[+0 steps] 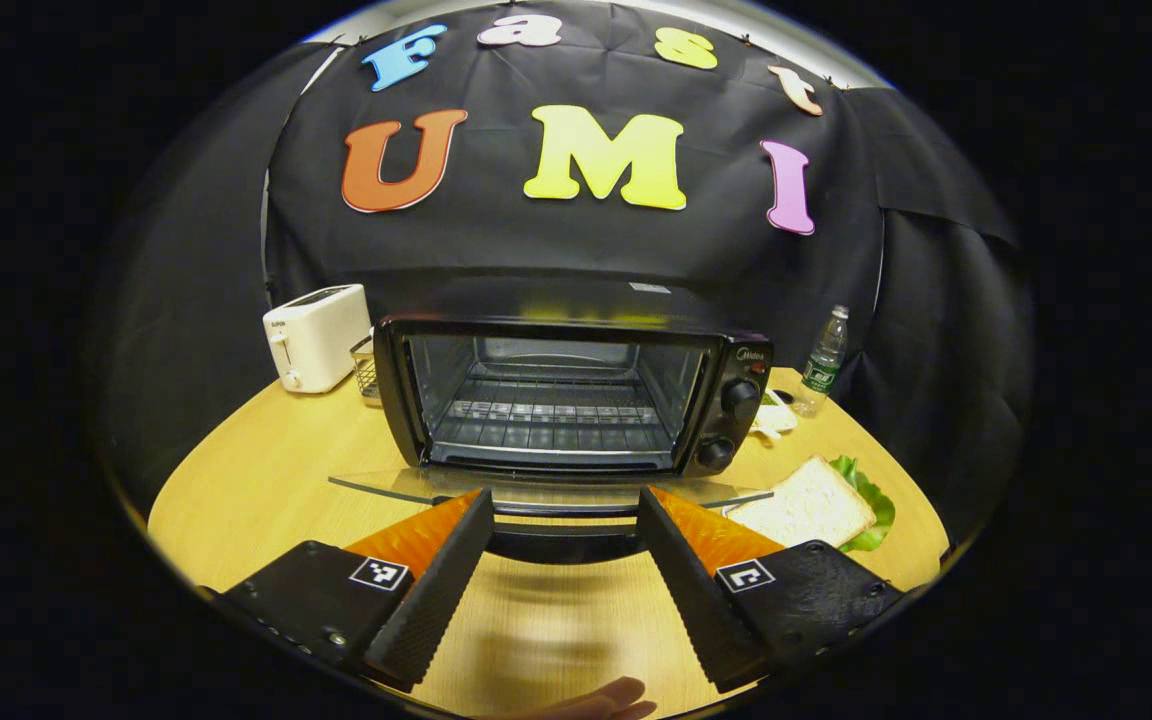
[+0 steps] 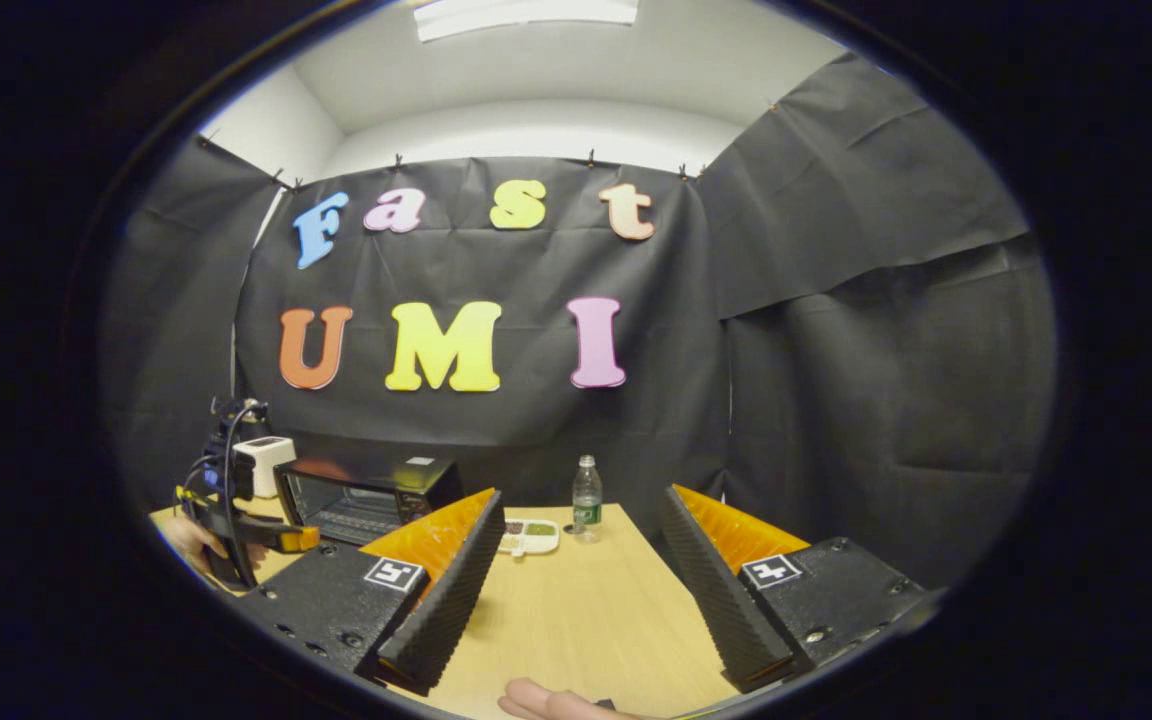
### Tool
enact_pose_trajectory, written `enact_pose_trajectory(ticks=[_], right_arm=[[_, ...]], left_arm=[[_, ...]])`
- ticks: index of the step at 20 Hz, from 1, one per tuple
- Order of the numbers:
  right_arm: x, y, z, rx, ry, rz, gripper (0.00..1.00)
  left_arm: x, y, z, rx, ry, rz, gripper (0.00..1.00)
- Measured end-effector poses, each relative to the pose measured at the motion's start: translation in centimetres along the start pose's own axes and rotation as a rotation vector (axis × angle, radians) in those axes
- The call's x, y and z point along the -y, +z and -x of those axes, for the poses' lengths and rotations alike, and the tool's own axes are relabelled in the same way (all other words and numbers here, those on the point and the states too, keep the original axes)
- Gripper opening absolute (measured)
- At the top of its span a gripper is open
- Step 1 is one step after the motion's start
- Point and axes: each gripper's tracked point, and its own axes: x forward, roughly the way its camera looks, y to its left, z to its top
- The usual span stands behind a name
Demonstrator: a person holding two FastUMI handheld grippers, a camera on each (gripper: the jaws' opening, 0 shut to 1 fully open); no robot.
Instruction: Open the electric oven with the left hand, put the food in, and close the electric oven.
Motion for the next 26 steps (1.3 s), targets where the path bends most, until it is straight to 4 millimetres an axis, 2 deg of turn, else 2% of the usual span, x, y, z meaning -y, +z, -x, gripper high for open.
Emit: enact_pose_trajectory(ticks=[4, 11, 14, 18, 20, 23, 26], right_arm=[[0.4, -0.5, -0.1, -0.017, -0.009, 0.002, 0.96], [0.7, -1.8, -1.0, -0.057, -0.018, -0.012, 0.96], [0.1, -2.4, -1.6, -0.079, -0.006, -0.008, 0.96], [-1.0, -3.7, -2.6, -0.126, 0.020, 0.003, 0.96], [-1.2, -4.0, -3.2, -0.146, 0.032, 0.000, 0.96], [-2.0, -4.6, -4.6, -0.189, 0.062, -0.017, 0.97], [-3.2, -5.3, -6.7, -0.242, 0.118, -0.025, 0.96]], left_arm=[[-0.1, -2.7, 0.4, -0.005, 0.020, -0.022, 0.96], [-0.3, -4.8, 0.1, 0.028, 0.031, 0.000, 0.96], [-0.7, -5.8, 0.0, 0.025, 0.030, 0.010, 0.96], [-1.0, -8.1, -0.8, -0.030, 0.032, 0.034, 0.94], [-1.3, -6.9, -0.5, 0.022, 0.028, 0.036, 0.94], [-1.9, -6.4, 0.4, 0.020, 0.011, 0.071, 0.94], [-2.4, -3.4, 3.3, 0.080, 0.015, 0.064, 0.94]])
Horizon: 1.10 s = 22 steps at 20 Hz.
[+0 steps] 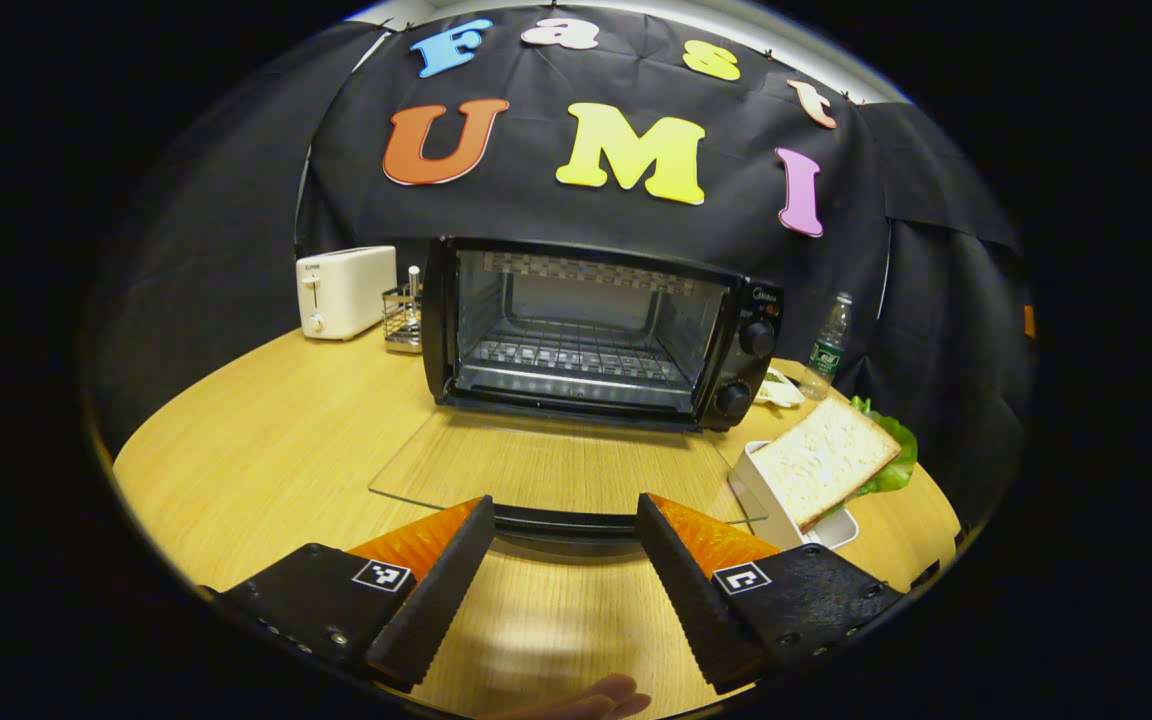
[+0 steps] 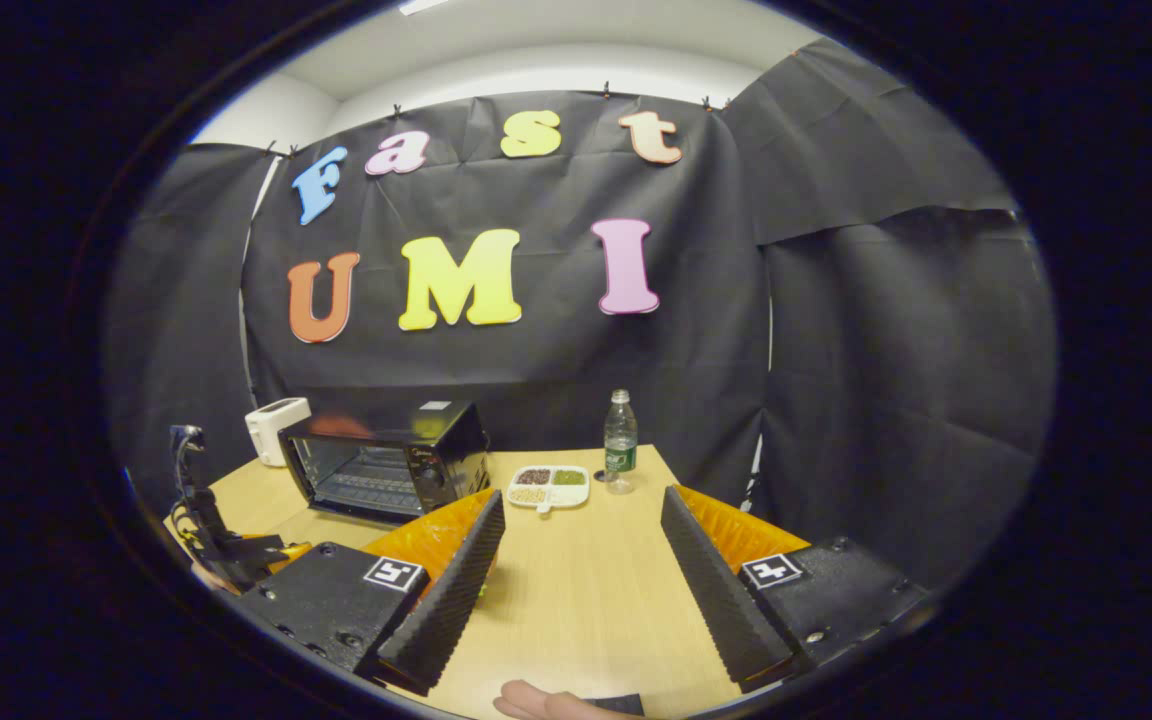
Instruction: Open the electric oven with the left hand, put the food in, and close the electric oven.
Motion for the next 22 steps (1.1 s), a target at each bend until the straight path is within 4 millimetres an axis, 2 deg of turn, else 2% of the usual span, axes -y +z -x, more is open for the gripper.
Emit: enact_pose_trajectory(ticks=[3, 8, 10, 11, 12, 14, 15, 16, 17, 22], right_arm=[[-1.5, -0.8, -3.1, -0.084, 0.073, -0.001, 0.96], [-4.5, -4.0, -8.2, -0.298, 0.226, -0.033, 0.97], [-6.0, -5.7, -10.2, -0.403, 0.290, -0.039, 0.99], [-6.5, -6.6, -10.8, -0.450, 0.320, -0.041, 0.94], [-7.0, -7.3, -11.6, -0.497, 0.346, -0.039, 0.99], [-7.8, -8.8, -12.9, -0.584, 0.392, -0.032, 0.99], [-8.1, -9.3, -13.4, -0.621, 0.411, -0.036, 0.94], [-8.3, -9.9, -13.8, -0.664, 0.431, -0.041, 0.98], [-8.6, -10.5, -14.2, -0.704, 0.453, -0.058, 0.92], [-10.0, -12.3, -15.7, -0.883, 0.548, -0.175, 0.88]], left_arm=[[-0.6, 4.3, 2.8, 0.097, 0.007, -0.019, 0.94], [-0.5, 11.3, 8.5, 0.262, 0.016, -0.042, 0.94], [-0.2, 13.3, 10.5, 0.325, 0.015, -0.061, 0.93], [-0.1, 14.2, 11.4, 0.353, 0.018, -0.073, 0.94], [0.2, 15.0, 12.3, 0.381, 0.022, -0.086, 0.94], [0.5, 16.1, 13.9, 0.422, 0.036, -0.099, 0.94], [0.7, 16.7, 14.3, 0.437, 0.037, -0.099, 0.94], [1.0, 17.1, 14.6, 0.449, 0.036, -0.100, 0.94], [1.3, 17.5, 14.8, 0.457, 0.037, -0.101, 0.94], [1.6, 17.8, 14.8, 0.456, 0.079, -0.113, 0.94]])
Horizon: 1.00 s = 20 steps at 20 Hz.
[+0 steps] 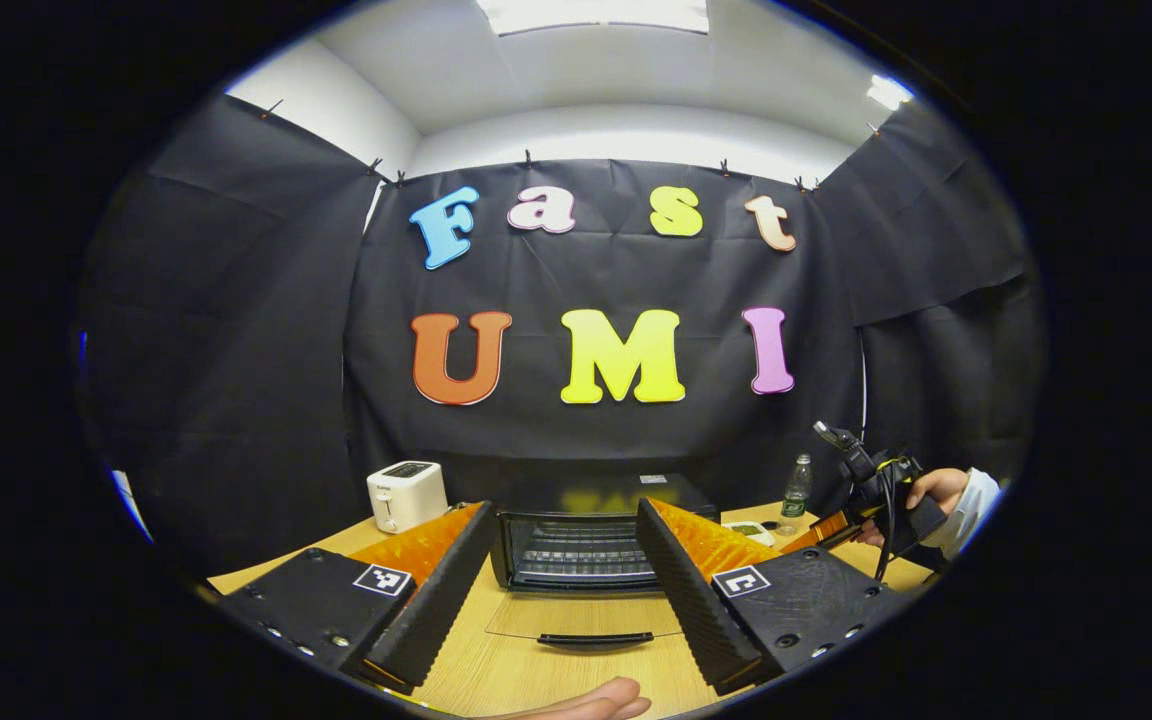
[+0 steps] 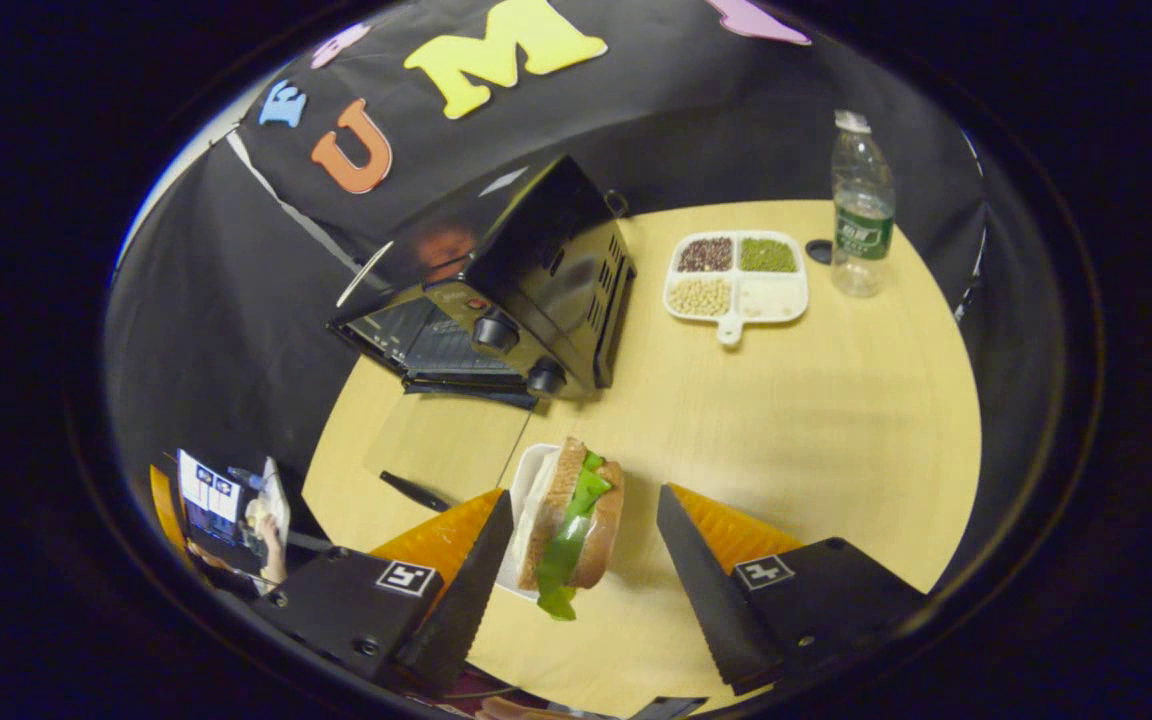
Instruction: Open the electric oven with the left hand, put the food in, and close the electric oven.
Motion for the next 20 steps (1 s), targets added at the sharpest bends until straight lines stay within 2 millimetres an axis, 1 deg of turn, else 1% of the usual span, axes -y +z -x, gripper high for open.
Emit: enact_pose_trajectory(ticks=[3, 5, 7, 9, 10, 12, 13, 14, 15, 16, 17, 20], right_arm=[[-0.1, -0.4, -1.5, -0.070, 0.042, -0.014, 0.85], [-0.3, -1.4, -2.3, -0.145, 0.067, -0.046, 0.82], [-1.1, -2.0, -2.8, -0.202, 0.116, -0.088, 0.78], [-1.1, -2.3, -3.3, -0.222, 0.132, -0.096, 0.72], [-1.2, -2.2, -3.3, -0.219, 0.136, -0.103, 0.74], [-1.3, -2.1, -3.4, -0.203, 0.137, -0.116, 0.53], [-1.3, -2.3, -3.2, -0.201, 0.134, -0.122, 0.51], [-1.5, -2.1, -3.0, -0.193, 0.133, -0.127, 0.51], [-1.6, -2.5, -2.8, -0.187, 0.127, -0.126, 0.48], [-1.7, -2.6, -2.7, -0.177, 0.118, -0.124, 0.44], [-1.9, -2.6, -2.3, -0.164, 0.110, -0.133, 0.43], [-2.6, -2.6, -1.3, -0.124, 0.090, -0.146, 0.41]], left_arm=[[0.5, -0.3, -0.4, -0.014, 0.009, -0.009, 0.94], [0.9, -0.6, -0.8, -0.024, 0.013, -0.021, 0.94], [1.1, -0.9, -0.9, -0.035, 0.021, -0.042, 0.94], [1.4, -1.2, -0.8, -0.043, 0.020, -0.058, 0.94], [1.6, -1.3, -0.9, -0.045, 0.014, -0.061, 0.94], [1.8, -1.5, -0.8, -0.050, 0.007, -0.062, 0.93], [1.8, -1.5, -0.7, -0.052, 0.004, -0.059, 0.94], [1.9, -1.6, -0.5, -0.051, 0.000, -0.055, 0.87], [1.8, -1.5, -0.3, -0.052, 0.000, -0.051, 0.89], [1.7, -1.5, -0.1, -0.054, 0.002, -0.048, 0.89], [1.5, -1.5, 0.1, -0.053, 0.002, -0.047, 0.95], [0.9, -1.2, 1.1, -0.047, 0.003, -0.045, 0.95]])
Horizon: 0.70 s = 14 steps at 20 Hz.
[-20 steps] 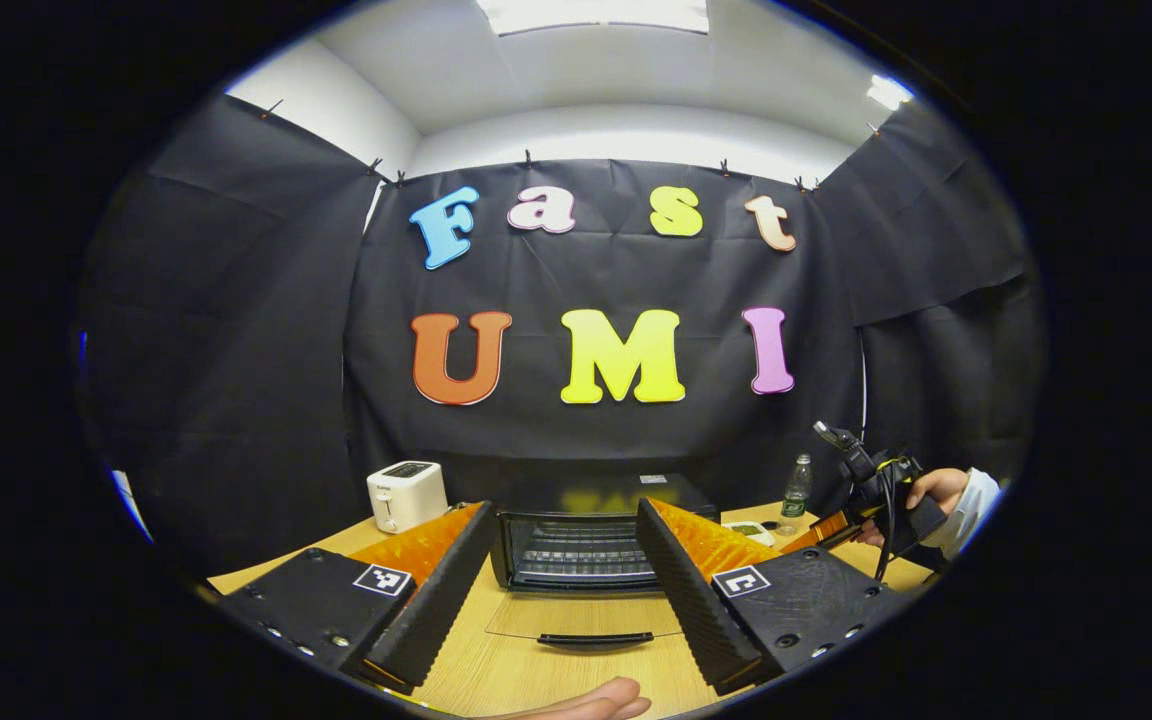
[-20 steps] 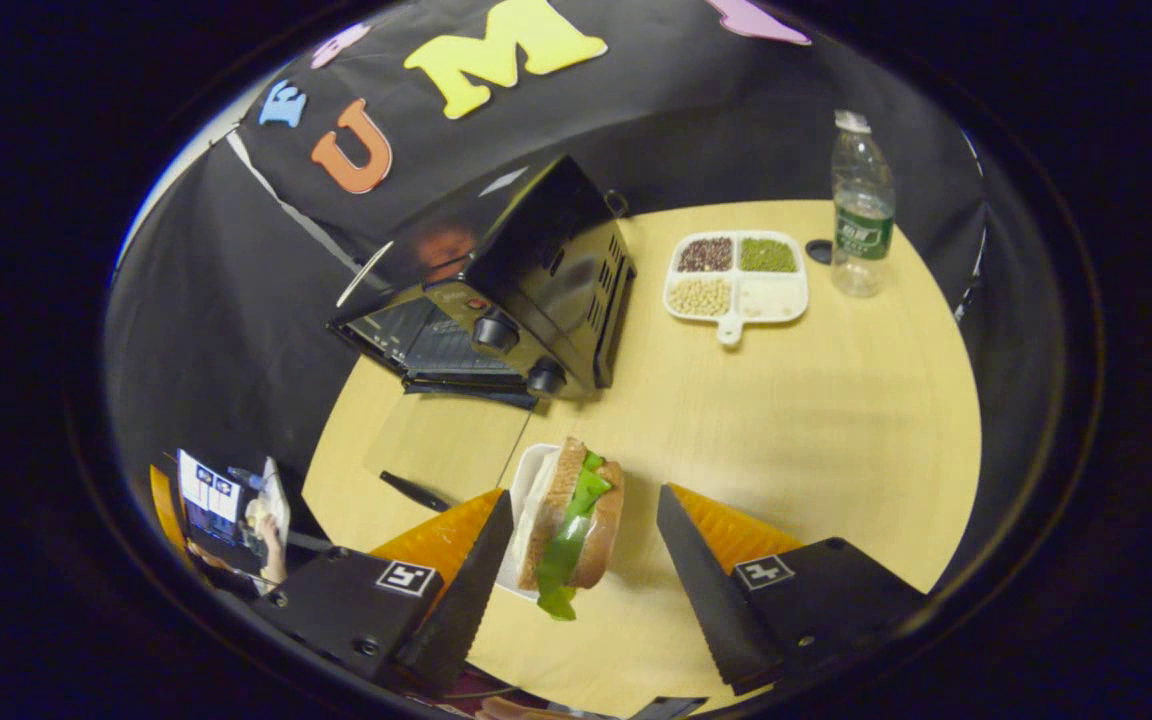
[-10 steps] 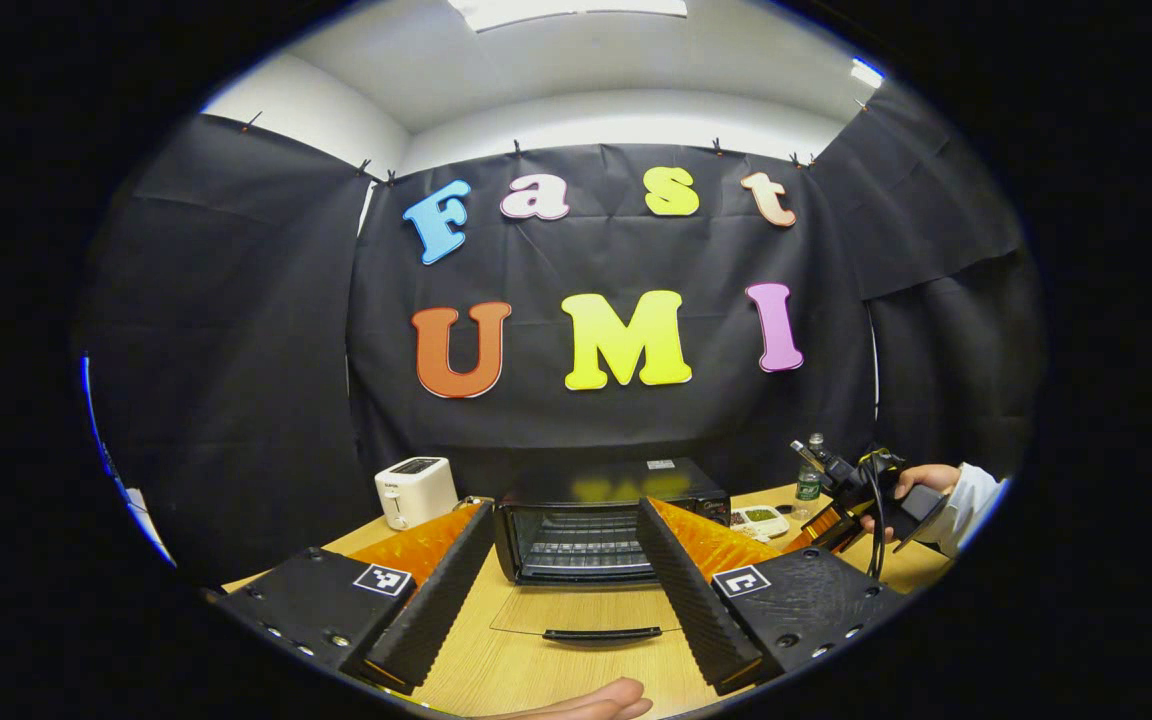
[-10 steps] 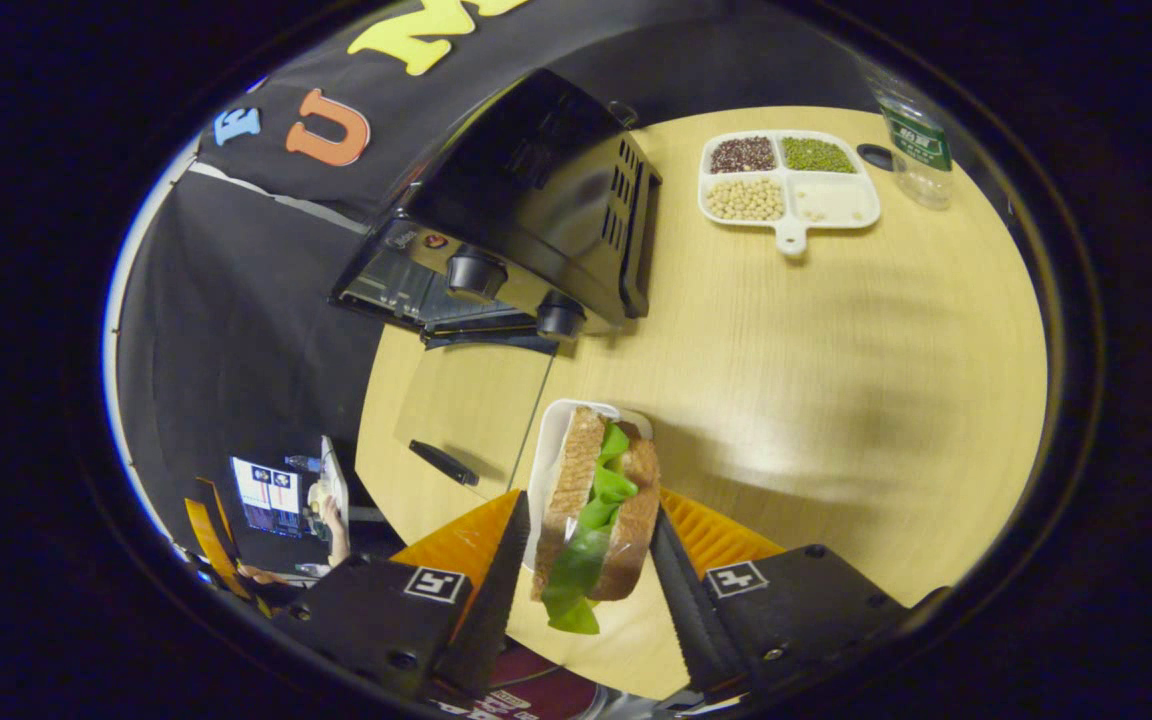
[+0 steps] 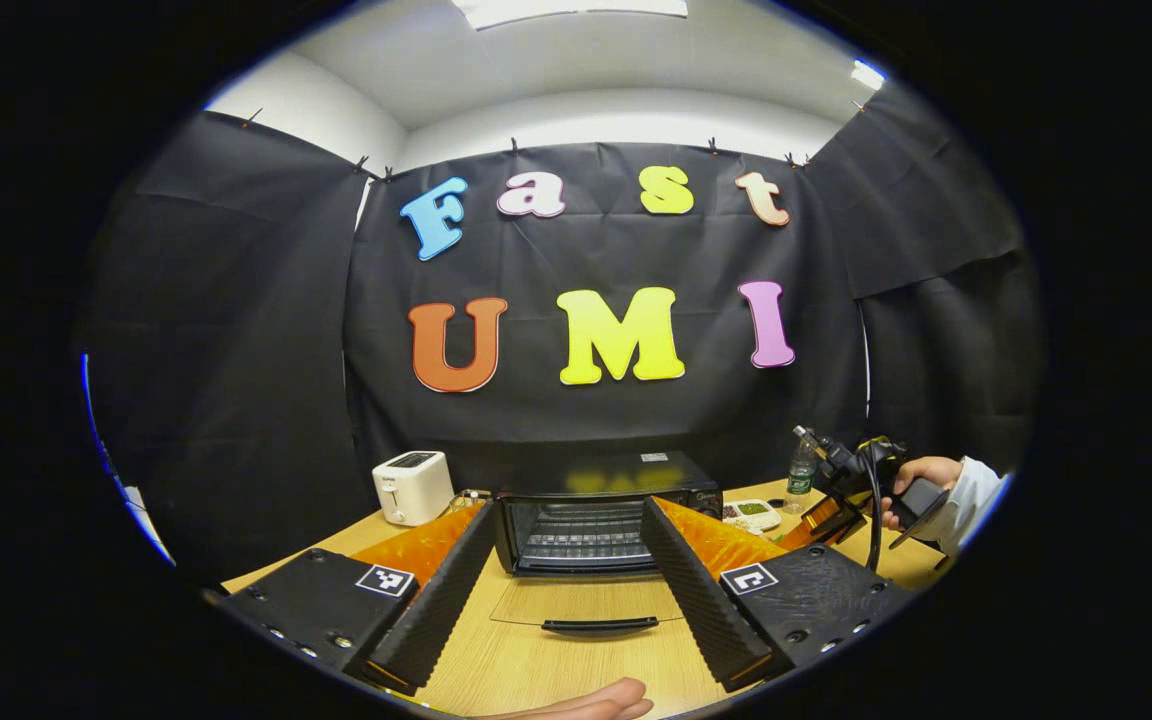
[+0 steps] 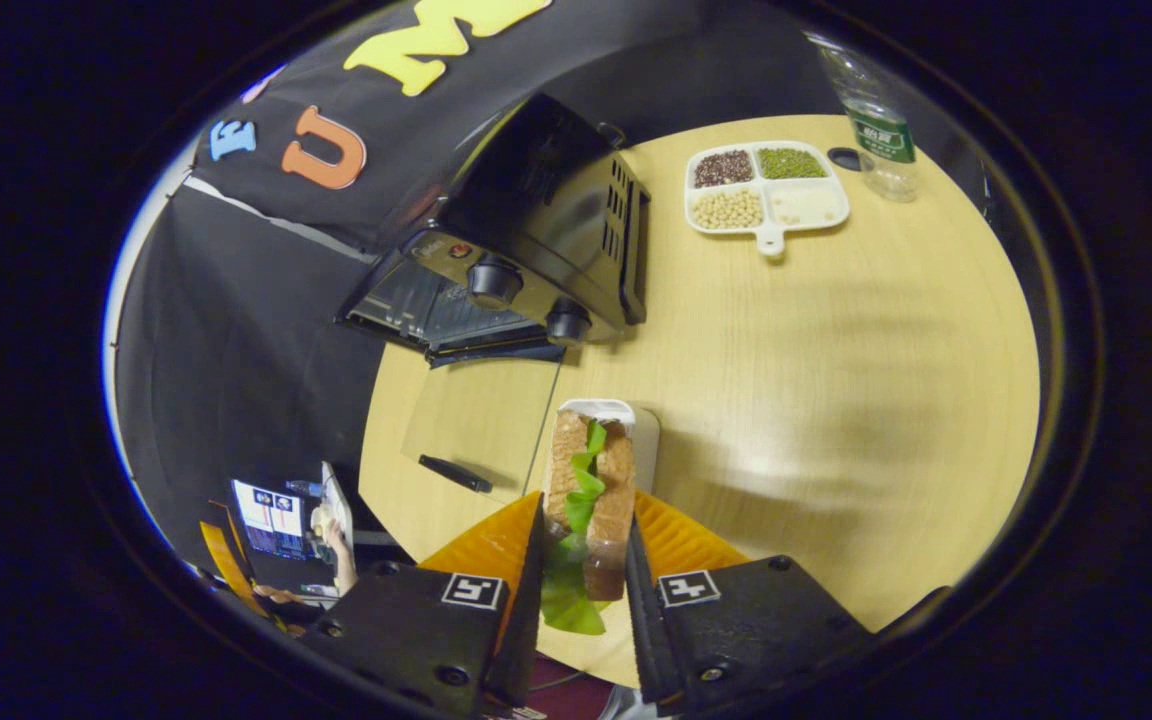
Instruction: Open the electric oven with the left hand, put the food in, and close the electric oven.
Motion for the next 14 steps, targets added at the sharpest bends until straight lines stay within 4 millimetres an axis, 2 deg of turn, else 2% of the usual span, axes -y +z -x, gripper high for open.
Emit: enact_pose_trajectory(ticks=[4, 5, 6, 8, 12, 14], right_arm=[[-1.0, -0.9, 1.7, 0.055, -0.015, -0.016, 0.40], [-1.3, -1.2, 2.1, 0.075, -0.020, -0.022, 0.43], [-1.5, -1.4, 2.5, 0.097, -0.029, -0.025, 0.40], [-2.0, -2.1, 3.3, 0.144, -0.034, -0.039, 0.41], [-4.5, -2.5, 3.8, 0.252, -0.006, -0.086, 0.41], [-6.0, -2.5, 3.2, 0.314, 0.007, -0.095, 0.40]], left_arm=[[-0.6, 0.1, 1.4, 0.013, -0.019, 0.022, 0.95], [-0.7, 0.0, 1.7, 0.012, -0.022, 0.028, 0.95], [-0.8, 0.0, 1.9, 0.011, -0.030, 0.033, 0.95], [-1.1, -0.2, 2.5, 0.008, -0.038, 0.039, 0.95], [-1.5, -0.6, 3.0, -0.001, -0.055, 0.046, 0.95], [-1.8, -0.7, 3.2, -0.003, -0.065, 0.049, 0.95]])
